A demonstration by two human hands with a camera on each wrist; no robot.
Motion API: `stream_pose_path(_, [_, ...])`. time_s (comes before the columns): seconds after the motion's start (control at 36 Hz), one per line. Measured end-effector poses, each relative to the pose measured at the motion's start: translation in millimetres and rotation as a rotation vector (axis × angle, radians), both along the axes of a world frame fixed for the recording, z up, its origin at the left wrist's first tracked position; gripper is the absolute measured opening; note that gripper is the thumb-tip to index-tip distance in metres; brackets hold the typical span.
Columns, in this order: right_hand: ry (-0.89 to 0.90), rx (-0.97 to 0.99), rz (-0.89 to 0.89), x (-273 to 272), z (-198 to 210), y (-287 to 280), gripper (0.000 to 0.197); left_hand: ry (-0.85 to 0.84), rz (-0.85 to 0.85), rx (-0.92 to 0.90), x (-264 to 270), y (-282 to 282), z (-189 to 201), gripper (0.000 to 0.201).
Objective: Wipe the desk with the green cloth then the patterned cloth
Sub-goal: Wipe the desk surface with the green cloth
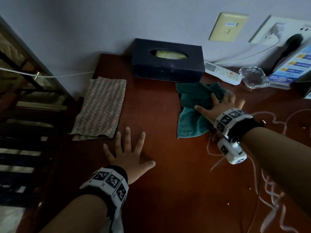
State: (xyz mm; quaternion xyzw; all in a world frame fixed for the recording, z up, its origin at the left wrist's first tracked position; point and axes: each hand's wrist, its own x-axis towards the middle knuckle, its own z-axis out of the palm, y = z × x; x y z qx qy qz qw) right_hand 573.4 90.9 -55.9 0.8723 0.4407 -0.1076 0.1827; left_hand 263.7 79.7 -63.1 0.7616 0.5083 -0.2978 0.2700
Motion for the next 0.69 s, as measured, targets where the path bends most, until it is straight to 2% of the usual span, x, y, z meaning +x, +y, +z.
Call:
stream_pose_path(0.11, [0.047,0.156,0.130,2,-2,12,0.091,0.011,0.002,0.011,1,-1,0,0.094])
stream_pose_path(0.22, [0.216,0.105,0.238,7,-11,14,0.077,0.024,0.005,0.014,2,0,-2,0.095])
stream_pose_path(0.69, [0.304,0.018,-0.036,-23,-16,-25,0.090,-0.014,0.004,0.011,0,1,1,0.094])
